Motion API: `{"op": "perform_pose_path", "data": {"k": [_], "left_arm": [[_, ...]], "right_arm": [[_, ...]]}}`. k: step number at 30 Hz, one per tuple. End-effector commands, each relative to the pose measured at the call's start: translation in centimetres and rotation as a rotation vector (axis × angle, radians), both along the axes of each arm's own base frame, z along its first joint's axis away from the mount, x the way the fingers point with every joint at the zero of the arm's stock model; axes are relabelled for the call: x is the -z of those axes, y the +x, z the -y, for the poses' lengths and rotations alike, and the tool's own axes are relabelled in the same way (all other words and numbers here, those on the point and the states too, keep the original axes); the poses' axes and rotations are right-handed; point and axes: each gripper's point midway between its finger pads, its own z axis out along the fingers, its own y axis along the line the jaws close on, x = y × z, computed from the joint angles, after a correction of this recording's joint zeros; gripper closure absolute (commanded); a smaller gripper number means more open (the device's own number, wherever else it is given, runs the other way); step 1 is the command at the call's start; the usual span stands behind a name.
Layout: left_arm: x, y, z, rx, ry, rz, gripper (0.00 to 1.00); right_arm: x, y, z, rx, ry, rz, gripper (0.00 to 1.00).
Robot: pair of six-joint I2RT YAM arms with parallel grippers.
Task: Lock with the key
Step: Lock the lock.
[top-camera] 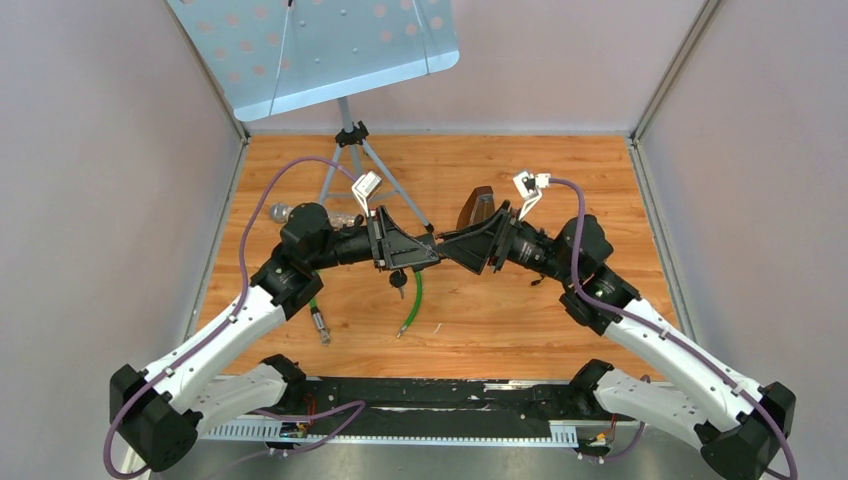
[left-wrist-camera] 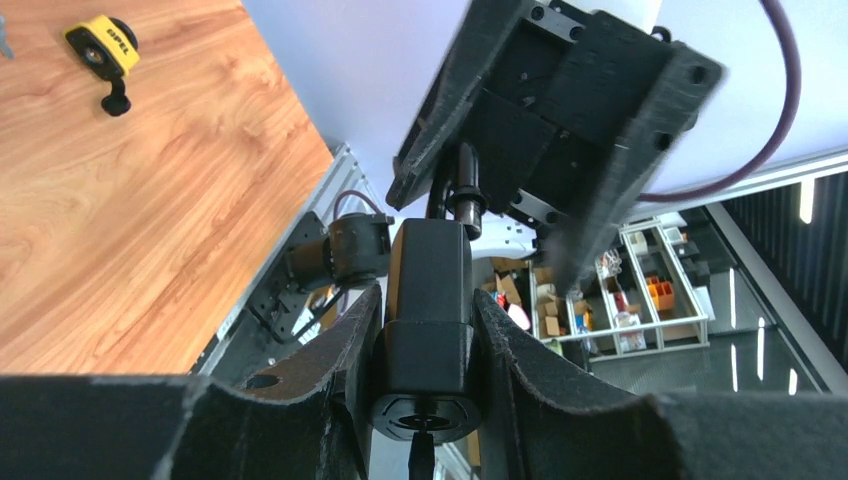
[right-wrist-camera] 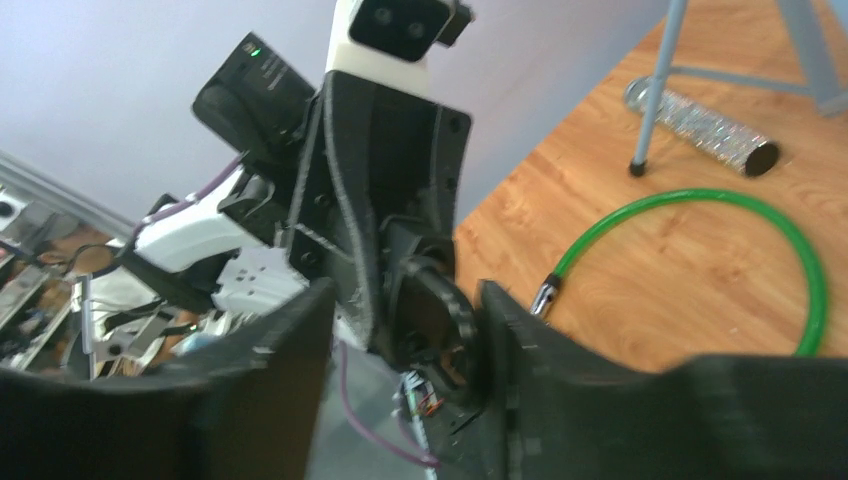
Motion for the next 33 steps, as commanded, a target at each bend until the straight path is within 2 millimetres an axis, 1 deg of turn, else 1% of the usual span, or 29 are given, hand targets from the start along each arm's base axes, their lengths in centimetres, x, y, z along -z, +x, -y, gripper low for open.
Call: {"op": "perform_pose_path", "data": {"k": [1,2,3,5,10,12,13,15,18,19,25,26,27,30,31,32,33], "left_arm": [[-3.7,-0.4,-0.4,0.003,-0.052,0.182,1.00],[-3.5,-0.8,-0.4,0.019,-0.036,0.208,1.00],[-3.9,-1.1,-0.5,0.029,-0.033,0.228,1.00],[-3.9,-1.5,-0.8,0.041,-0.013,0.249,1.00],[-5.2,-2.9,-1.2,0.093,-0.024,0.327,1.00],[-5.6,-3.6,-1.4,0.116,-0.030,0.358,1.00],[-5.8,-3.9,-1.6,0.126,-0.032,0.370,1.00],[-6.2,-4.5,-1.8,0.142,-0.037,0.401,1.00],[-6.7,-5.1,-2.1,0.162,-0.043,0.436,1.00],[-6.6,-5.3,-2.1,0.171,-0.041,0.436,1.00],[-6.3,-5.2,-2.0,0.180,-0.035,0.422,1.00],[-6.2,-5.1,-2.0,0.175,-0.035,0.416,0.94],[-6.1,-5.0,-1.9,0.171,-0.034,0.404,0.90],[-6.4,-4.4,-1.9,0.127,-0.048,0.383,0.72],[-6.1,-4.3,-1.9,0.119,-0.053,0.349,0.70],[-6.4,-4.0,-1.9,0.098,-0.072,0.354,0.66],[-6.0,-3.9,-1.8,0.092,-0.078,0.310,0.64]], "right_arm": [[-2.5,-1.7,0.7,-0.020,-0.001,0.012,0.24],[-2.7,-1.8,0.9,-0.019,-0.002,0.009,0.19],[-2.8,-2.0,1.0,-0.026,-0.008,0.006,0.17],[-2.8,-2.5,1.0,-0.050,-0.023,0.009,0.15],[-1.6,-3.2,1.0,-0.086,-0.089,-0.009,0.15],[-1.3,-3.4,1.0,-0.100,-0.100,-0.015,0.18],[-1.2,-3.6,0.9,-0.113,-0.103,-0.014,0.21],[-1.2,-3.9,0.8,-0.133,-0.104,-0.013,0.32],[-1.4,-4.1,0.8,-0.141,-0.097,-0.013,0.56],[-1.6,-4.1,0.8,-0.143,-0.090,-0.011,0.63],[-2.8,-4.1,0.8,-0.137,-0.032,-0.005,0.96],[-3.0,-4.0,0.8,-0.130,-0.018,-0.012,1.00],[-3.2,-3.8,0.8,-0.117,0.002,-0.021,1.00],[-3.4,-2.8,1.1,-0.056,0.064,-0.087,1.00],[-3.2,-2.5,1.2,-0.033,0.085,-0.121,1.00],[-2.7,-2.0,1.3,-0.010,0.102,-0.162,1.00],[-2.5,-1.7,1.4,0.012,0.121,-0.192,1.00]]}}
